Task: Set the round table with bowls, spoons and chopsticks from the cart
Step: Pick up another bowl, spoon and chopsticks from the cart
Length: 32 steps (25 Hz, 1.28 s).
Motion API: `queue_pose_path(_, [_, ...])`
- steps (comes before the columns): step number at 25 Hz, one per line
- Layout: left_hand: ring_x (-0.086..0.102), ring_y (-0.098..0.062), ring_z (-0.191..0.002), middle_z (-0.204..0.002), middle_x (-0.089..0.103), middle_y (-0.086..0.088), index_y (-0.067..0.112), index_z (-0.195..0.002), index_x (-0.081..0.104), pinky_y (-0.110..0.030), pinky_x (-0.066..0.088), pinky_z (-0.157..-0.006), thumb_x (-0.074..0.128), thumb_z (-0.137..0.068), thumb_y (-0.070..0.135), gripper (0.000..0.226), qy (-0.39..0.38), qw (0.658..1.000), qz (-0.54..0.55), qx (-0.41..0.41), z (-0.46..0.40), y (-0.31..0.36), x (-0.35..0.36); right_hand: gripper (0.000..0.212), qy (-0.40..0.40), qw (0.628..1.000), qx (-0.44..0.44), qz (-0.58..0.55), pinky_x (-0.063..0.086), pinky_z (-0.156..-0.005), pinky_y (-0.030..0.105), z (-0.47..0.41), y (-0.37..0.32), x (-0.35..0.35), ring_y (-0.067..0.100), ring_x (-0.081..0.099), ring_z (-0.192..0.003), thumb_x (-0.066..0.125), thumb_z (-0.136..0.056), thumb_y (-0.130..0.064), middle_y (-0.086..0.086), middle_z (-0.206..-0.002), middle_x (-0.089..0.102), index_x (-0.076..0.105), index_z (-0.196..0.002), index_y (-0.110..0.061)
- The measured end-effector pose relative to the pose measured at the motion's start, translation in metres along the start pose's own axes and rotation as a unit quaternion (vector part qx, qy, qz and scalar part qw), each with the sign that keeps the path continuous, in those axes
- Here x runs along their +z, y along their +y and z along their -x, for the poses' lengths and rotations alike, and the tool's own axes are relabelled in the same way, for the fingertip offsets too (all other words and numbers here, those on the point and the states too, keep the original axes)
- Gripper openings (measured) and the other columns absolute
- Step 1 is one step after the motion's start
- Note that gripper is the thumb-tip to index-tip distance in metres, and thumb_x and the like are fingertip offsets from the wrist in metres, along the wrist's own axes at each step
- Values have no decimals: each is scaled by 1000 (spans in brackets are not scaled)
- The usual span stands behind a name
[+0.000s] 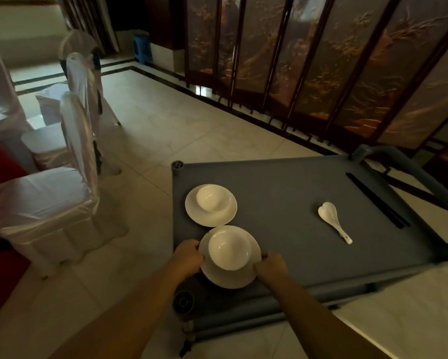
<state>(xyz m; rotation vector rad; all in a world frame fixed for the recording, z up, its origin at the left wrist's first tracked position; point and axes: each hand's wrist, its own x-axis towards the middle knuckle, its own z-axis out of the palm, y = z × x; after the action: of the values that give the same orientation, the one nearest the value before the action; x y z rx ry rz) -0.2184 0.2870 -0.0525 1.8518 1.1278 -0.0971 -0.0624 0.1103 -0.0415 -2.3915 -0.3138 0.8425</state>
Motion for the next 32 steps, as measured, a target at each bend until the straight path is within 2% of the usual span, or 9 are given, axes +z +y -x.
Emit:
queue_pose_path(4, [65,-22,-89,-100,67,-4,19,-109,67,-38,63,-70,58,-86,8,27,-38,998,58,-9,-3,0,-2,34,8,1000,16,-16,52,-75,32,4,3,-4,27,64,-91,62,-83,-3,14,-105,71,70,-116,-5])
queue_pose_path(6, [64,-21,-94,-107,66,-3,19,-121,64,-32,60,-65,59,-88,8,35,-60,993,101,-5,-4,5,-3,32,23,997,30,-60,60,-77,40,8,3,-10,29,66,-92,61,-81,1,13,-100,70,70,-111,-5])
queue_pose_path(8, [64,-20,-98,-112,65,0,21,-126,61,-29,59,-63,62,-89,7,39,-70,985,157,1,-2,12,-5,30,19,991,44,-122,64,-66,44,12,2,-19,34,67,-92,58,-81,7,12,-94,68,68,-107,-4])
queue_pose_path(13, [57,-29,-119,-130,55,-1,29,-129,50,-43,62,-82,63,-94,9,42,-138,957,252,29,6,54,-10,27,30,975,45,-217,59,-50,31,18,-3,-58,29,65,-89,57,-85,11,11,-98,65,64,-93,-14])
queue_pose_path(16, [54,-33,-126,-134,53,-1,33,-136,43,-50,61,-84,65,-94,10,53,-178,935,304,43,6,81,-2,29,42,970,25,-237,59,-51,29,17,-3,-87,28,66,-92,56,-87,11,11,-101,66,65,-100,-14])
queue_pose_path(20, [61,-32,-118,-134,57,-3,35,-144,40,-51,62,-84,66,-94,11,61,-199,917,343,50,2,111,14,25,47,963,-15,-266,60,-55,29,7,3,-126,26,69,-89,58,-90,7,12,-100,68,67,-94,-16])
queue_pose_path(24, [63,-35,-115,-134,57,-5,34,-148,38,-56,60,-86,66,-93,8,67,-183,903,387,38,-4,144,45,12,49,950,-57,-303,62,-61,32,-21,20,-171,28,74,-87,61,-98,-14,13,-102,72,68,-107,-13])
queue_pose_path(29, [65,-38,-114,-134,59,-10,34,-145,42,-56,61,-81,66,-92,6,65,-140,882,450,24,-8,179,80,24,101,983,-48,-148,60,-58,31,-93,49,-222,22,69,-74,57,-99,-27,12,-93,70,68,-111,-10])
queue_pose_path(32, [65,-38,-114,-135,58,-12,34,-146,41,-54,62,-79,66,-92,6,66,-89,873,480,25,-6,198,101,22,86,995,-43,32,61,-78,37,-138,73,-246,21,69,-85,63,-95,-31,8,-99,71,67,-110,-16])
